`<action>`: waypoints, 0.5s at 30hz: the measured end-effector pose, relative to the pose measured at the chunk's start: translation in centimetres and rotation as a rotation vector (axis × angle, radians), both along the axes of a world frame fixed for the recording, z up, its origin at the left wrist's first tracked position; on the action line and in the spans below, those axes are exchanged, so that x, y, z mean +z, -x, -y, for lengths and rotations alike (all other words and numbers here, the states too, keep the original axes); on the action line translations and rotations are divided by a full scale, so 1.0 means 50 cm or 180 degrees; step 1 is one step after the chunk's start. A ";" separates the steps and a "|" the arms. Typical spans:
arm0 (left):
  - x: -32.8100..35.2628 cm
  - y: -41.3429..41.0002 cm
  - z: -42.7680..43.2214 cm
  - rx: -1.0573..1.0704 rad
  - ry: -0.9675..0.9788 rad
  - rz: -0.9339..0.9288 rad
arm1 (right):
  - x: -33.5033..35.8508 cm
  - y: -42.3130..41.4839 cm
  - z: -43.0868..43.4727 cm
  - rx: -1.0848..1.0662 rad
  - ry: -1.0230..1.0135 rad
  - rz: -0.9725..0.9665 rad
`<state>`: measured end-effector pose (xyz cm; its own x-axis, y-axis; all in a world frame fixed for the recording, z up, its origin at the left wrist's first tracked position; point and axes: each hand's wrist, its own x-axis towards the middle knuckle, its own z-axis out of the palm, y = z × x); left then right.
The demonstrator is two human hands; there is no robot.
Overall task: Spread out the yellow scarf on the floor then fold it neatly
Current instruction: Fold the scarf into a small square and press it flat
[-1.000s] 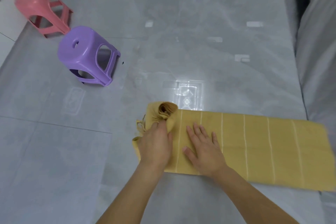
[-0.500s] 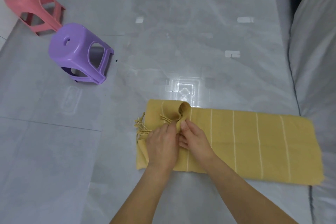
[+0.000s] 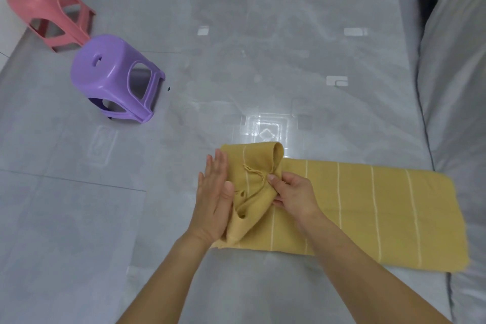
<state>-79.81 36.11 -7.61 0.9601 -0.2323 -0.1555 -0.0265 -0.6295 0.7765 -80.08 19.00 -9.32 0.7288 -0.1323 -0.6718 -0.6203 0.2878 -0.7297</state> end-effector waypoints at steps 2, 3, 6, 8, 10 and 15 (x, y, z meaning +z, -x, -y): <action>-0.014 -0.002 0.026 -0.0591 -0.0472 0.0053 | -0.011 0.008 0.021 0.0027 0.0178 0.0039; -0.021 0.000 0.044 -0.0855 -0.0763 0.0141 | -0.018 0.013 0.033 0.0033 0.0244 0.0055; -0.040 0.012 0.107 -0.1256 -0.1404 0.0361 | -0.030 0.031 0.070 0.0008 0.0426 0.0044; -0.055 0.019 0.141 -0.1320 -0.1589 0.0417 | -0.037 0.042 0.089 0.0020 0.0622 0.0017; -0.070 0.021 0.163 -0.1309 -0.1688 0.0390 | -0.046 0.051 0.099 0.0096 0.0865 0.0023; -0.098 0.024 0.185 -0.1287 -0.1831 0.0289 | -0.055 0.055 0.107 0.0093 0.0830 -0.0087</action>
